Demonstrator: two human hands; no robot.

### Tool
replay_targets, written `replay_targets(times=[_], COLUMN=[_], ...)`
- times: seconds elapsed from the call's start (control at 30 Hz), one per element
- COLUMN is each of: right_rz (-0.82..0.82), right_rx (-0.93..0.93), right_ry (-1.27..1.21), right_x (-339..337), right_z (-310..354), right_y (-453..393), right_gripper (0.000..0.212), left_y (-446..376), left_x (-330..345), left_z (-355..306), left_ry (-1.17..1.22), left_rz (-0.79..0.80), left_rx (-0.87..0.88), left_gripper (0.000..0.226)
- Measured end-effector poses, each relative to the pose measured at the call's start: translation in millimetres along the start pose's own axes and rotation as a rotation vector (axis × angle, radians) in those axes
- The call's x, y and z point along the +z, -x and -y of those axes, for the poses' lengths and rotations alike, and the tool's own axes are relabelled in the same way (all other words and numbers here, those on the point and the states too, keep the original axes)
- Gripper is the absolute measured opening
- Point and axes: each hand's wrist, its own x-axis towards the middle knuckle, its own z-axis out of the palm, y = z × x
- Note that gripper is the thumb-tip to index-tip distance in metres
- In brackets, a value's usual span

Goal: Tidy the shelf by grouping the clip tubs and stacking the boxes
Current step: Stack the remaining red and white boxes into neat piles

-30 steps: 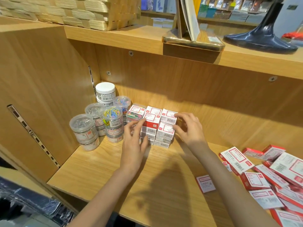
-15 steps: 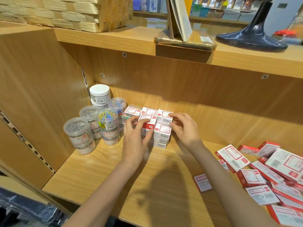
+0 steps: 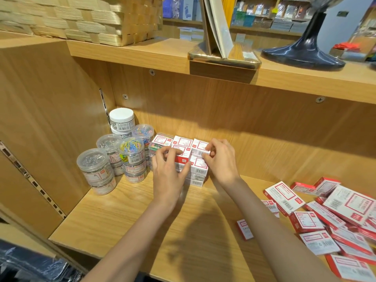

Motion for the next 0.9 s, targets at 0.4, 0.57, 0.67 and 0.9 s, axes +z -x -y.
replay_targets(times=[0.4, 0.57, 0.67, 0.9], right_rz=[-0.051, 0.119, 0.123, 0.068], right_rx=[0.224, 0.157, 0.136, 0.15], right_ry=[-0.304, -0.042, 0.027, -0.154], right_x=[-43, -18, 4, -23], right_z=[-47, -67, -66, -74], right_y=[17, 32, 27, 41], right_gripper=[0.031, 0.024, 0.017, 0.007], left_y=[4, 34, 52, 71], left_x=[-3, -14, -15, 5], left_z=[-3, 1, 6, -5], left_ry=[0.11, 0.203, 0.197, 0.167], left_rz=[-0.058, -0.013, 0.065, 0.237], left_rx=[0.018, 0.13, 0.153, 0.178], left_gripper=[0.027, 0.028, 0.026, 0.031])
